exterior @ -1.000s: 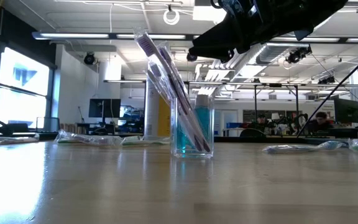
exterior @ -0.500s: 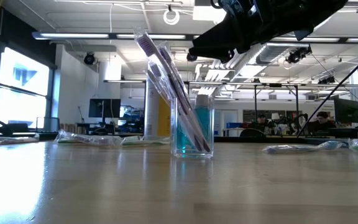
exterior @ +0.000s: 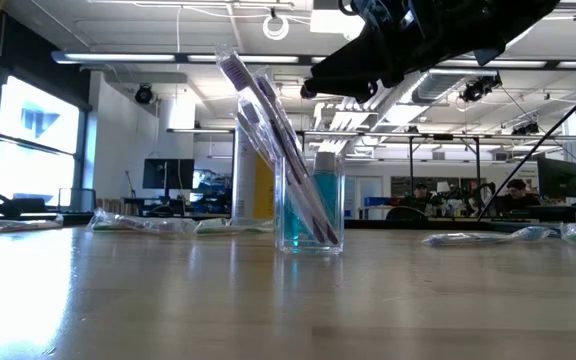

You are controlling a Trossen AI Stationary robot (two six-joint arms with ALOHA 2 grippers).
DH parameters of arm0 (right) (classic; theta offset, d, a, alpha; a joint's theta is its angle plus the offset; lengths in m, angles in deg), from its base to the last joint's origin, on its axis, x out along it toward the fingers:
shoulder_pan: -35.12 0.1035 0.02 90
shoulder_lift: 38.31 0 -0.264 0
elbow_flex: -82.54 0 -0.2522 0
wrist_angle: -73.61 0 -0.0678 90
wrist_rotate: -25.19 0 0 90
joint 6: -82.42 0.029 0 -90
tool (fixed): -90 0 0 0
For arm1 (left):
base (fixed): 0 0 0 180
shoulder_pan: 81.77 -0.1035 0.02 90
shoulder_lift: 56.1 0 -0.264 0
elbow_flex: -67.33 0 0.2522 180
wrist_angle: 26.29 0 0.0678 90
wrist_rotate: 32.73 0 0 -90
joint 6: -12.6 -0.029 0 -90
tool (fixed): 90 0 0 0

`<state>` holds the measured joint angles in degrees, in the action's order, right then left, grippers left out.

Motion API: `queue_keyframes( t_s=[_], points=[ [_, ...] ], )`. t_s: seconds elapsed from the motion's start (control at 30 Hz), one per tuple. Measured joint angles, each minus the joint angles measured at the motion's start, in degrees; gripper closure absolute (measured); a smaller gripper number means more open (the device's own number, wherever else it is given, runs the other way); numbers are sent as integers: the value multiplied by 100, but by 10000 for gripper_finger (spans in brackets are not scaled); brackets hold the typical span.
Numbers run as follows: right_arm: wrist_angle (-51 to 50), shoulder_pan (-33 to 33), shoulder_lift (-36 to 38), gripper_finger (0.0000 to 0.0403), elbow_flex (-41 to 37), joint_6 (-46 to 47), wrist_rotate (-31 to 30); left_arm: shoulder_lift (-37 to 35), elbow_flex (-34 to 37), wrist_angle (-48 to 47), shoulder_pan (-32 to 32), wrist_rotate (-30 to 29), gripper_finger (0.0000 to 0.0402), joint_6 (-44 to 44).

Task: Pick & Place toothbrushing station
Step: Put the mouthwash bottle into the transparent organizer

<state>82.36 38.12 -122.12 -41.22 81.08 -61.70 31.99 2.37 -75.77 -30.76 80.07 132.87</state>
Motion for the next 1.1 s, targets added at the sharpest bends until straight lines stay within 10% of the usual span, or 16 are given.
queue_keyframes(
  t_s=[0.7, 1.1],
  points=[
    [-631, 474, 0, 233, 0, 790, -41, 4, -348, -1235, -2133, -731, 320, -6209],
    [-702, 1019, 4, 233, 0, 866, -957, -2, -3583, -4976, -2833, -2112, 320, -7502]
  ],
)
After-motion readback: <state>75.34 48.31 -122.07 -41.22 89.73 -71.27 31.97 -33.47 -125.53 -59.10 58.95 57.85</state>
